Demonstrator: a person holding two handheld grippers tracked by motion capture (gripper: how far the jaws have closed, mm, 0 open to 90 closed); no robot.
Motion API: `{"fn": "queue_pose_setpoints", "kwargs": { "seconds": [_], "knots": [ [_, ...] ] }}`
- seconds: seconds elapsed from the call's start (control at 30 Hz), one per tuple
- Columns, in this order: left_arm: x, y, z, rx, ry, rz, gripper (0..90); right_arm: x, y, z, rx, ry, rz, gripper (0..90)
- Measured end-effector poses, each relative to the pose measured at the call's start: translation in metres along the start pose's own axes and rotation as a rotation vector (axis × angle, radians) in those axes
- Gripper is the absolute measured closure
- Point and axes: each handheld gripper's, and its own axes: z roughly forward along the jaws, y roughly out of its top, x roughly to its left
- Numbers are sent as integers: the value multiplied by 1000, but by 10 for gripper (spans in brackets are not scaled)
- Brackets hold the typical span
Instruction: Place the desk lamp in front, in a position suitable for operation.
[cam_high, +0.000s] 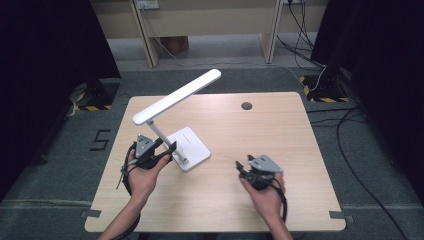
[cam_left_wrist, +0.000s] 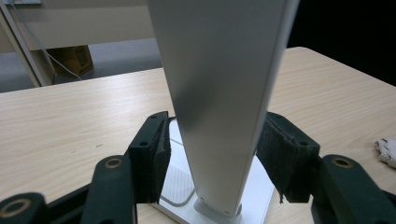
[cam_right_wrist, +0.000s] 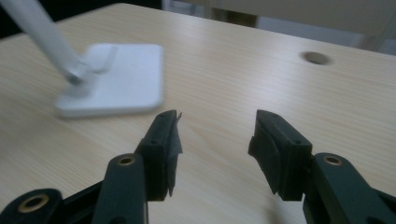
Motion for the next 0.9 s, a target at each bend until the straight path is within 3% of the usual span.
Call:
{"fn": "queue_pose_setpoints", "kwargs": {
  "seconds": [0.07, 0.1, 0.13, 0.17, 0.4, 0.57, 0.73, 0.9],
  "knots": [
    [-1, 2, 0, -2, 14, -8, 479, 14, 10, 22, 26, 37, -38, 523],
    [-2, 5, -1, -8, 21, -20, 511, 26, 17, 41, 56, 52, -63, 524],
    [-2, 5, -1, -8, 21, -20, 526, 26, 17, 41, 56, 52, -63, 524],
    [-2, 6, -2, -3, 27, -23, 540, 35, 22, 56, 84, 62, -76, 524],
    [5, 9, -2, 13, 21, -48, 563, 47, 27, 86, 142, 79, -56, 521],
    [9, 9, -2, 9, 8, -55, 566, 50, 25, 94, 165, 93, -49, 522],
    [18, 7, -3, 1, -38, -35, 565, 55, 27, 102, 172, 111, -41, 522],
    [24, 6, -6, 0, -53, -31, 567, 57, 28, 107, 175, 117, -21, 522]
  ]
}}
